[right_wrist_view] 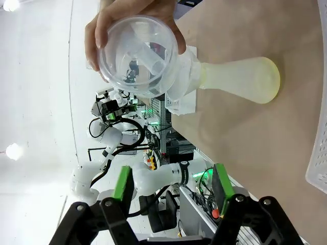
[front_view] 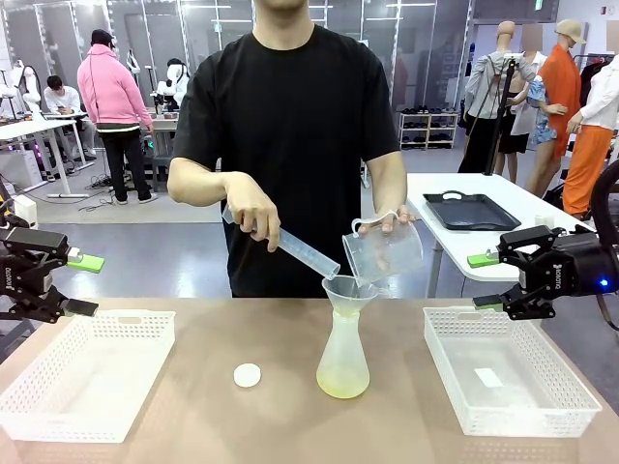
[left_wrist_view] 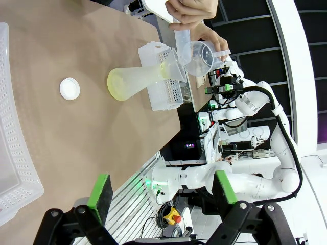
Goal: Prepare the solutions needed for the experiment.
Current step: Once the solution is in the Big flask , pick up the Plastic Funnel and place it back into the right Organizing basket.
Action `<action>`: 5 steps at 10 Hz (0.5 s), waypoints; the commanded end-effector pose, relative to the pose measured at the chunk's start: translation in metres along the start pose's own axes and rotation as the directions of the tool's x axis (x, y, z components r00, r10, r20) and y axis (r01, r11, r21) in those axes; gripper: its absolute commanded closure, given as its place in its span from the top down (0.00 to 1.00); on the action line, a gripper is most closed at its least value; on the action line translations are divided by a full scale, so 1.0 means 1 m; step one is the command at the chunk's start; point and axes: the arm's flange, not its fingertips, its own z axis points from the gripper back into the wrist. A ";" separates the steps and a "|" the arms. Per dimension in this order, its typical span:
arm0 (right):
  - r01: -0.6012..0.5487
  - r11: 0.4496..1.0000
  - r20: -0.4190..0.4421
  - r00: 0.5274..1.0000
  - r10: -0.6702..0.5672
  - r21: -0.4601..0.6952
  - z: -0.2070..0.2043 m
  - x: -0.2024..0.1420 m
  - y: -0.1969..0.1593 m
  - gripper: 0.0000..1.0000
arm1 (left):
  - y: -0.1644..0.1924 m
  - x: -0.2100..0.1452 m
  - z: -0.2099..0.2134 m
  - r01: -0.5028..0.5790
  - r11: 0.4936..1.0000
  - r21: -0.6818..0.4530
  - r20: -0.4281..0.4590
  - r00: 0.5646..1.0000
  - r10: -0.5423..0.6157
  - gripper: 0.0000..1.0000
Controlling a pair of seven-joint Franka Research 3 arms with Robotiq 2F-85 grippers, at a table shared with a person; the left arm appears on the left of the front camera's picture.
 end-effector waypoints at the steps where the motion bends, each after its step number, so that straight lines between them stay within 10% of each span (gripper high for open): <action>1: -0.004 1.000 -0.006 1.000 0.004 0.003 0.002 0.000 0.002 0.78 | -0.003 0.002 -0.001 -0.003 1.000 -0.024 0.008 1.000 0.003 1.00; 5: -0.004 1.000 -0.006 1.000 0.004 0.003 0.002 0.000 0.002 0.78 | -0.003 0.002 -0.001 -0.003 1.000 -0.024 0.008 1.000 0.003 1.00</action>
